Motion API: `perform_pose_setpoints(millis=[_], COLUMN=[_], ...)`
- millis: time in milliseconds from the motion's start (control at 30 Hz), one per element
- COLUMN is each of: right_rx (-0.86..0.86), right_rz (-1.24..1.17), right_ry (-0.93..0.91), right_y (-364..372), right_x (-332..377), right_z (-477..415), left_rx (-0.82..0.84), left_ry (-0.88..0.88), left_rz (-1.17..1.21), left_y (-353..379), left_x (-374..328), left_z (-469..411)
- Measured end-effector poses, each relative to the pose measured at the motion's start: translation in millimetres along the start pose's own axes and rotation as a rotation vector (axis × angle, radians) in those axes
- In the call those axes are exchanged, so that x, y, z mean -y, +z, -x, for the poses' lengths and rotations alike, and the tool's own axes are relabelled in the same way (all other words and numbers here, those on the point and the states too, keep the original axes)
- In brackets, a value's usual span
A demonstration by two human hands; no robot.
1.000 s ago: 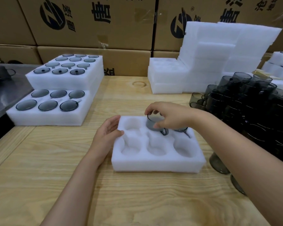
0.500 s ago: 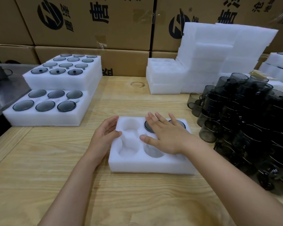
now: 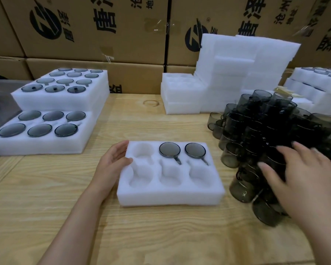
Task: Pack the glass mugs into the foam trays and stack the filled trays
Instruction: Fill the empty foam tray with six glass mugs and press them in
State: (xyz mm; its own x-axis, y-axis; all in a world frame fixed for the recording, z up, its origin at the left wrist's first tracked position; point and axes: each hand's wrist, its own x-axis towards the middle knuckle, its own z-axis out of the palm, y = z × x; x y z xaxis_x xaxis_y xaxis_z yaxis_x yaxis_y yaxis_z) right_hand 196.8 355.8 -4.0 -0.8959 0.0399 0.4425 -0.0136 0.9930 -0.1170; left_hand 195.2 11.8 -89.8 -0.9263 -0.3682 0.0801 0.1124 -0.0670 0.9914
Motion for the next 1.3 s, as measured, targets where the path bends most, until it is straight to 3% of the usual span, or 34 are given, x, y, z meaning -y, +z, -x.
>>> perform_pose_setpoints(millis=[100, 267, 500, 700, 967, 1033, 1133, 1300], right_rx=[0.129, 0.079, 0.201, 0.297, 0.238, 0.163, 0.087, 0.295], right_rz=[0.065, 0.068, 0.165, 0.348, 0.407, 0.285, -0.147, -0.528], right_ry=[0.061, -0.065, -0.162, -0.210, -0.264, -0.342, -0.452, -0.437], right_y=[6.2, -1.6, 10.5, 43.2, 56.7, 51.6, 35.1, 15.0], right_x=[-24.5, -34.1, -2.0, 5.8, 8.0, 19.3, 56.4, 133.7], right_z=[1.6, -49.5, -175.2, -229.6, -239.4, -233.8, -211.8, -153.7], left_rx=[-0.006, -0.007, -0.008, 0.005, 0.024, 0.020, 0.016, 0.016], left_ry=[-0.001, 0.001, -0.001, 0.011, 0.011, 0.000, -0.010, -0.009], left_rz=[-0.003, -0.008, -0.012, -0.023, -0.036, -0.038, -0.044, -0.053], left_y=[0.4, 1.0, -0.4, -1.3, -2.1, -1.8, -1.3, -0.3], left_x=[-0.9, -1.2, 0.8, 1.0, -0.4, -1.9, -1.7, -2.9], left_z=[0.6, 0.8, -0.6, -1.0, 0.3, 0.7, 0.8, 1.4])
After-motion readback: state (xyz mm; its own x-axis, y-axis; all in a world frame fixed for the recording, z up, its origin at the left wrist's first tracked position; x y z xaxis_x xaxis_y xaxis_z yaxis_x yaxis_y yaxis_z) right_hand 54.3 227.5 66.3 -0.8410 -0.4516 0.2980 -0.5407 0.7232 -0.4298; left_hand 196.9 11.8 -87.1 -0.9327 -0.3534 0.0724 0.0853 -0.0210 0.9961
